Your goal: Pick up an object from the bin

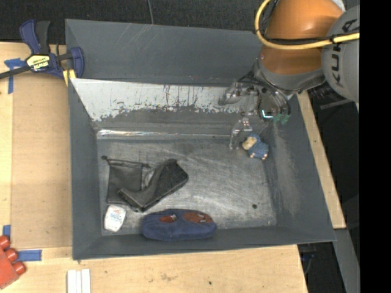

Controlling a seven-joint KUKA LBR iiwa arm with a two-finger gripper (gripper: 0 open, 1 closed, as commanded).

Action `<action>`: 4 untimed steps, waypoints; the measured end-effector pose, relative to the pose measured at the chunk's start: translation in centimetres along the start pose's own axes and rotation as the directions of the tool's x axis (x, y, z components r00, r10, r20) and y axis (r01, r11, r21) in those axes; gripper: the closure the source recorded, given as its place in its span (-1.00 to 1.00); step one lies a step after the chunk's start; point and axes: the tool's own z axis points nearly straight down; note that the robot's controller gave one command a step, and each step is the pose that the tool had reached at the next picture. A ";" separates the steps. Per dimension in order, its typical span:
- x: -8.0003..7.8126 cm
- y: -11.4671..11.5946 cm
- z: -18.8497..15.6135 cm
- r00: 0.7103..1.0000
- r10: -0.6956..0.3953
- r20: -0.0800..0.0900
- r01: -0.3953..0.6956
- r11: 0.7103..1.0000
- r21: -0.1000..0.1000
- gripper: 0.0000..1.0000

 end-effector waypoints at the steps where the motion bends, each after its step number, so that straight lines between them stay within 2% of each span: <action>1: 1.3 8.1 10.3 0.995 -0.100 -0.001 0.100 0.995 -0.003 -1.00; 2: 3.5 10.2 11.7 0.994 -0.104 0.017 0.104 0.995 0.001 -1.00; 3: 3.4 11.3 11.7 0.999 0.039 0.029 -0.039 0.999 -0.009 -1.00; 4: 3.9 11.3 11.4 0.999 0.034 -0.006 -0.034 0.999 -0.002 1.00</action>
Offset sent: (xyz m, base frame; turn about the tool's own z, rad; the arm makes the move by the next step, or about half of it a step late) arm -0.0112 0.0772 -0.0987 -0.0937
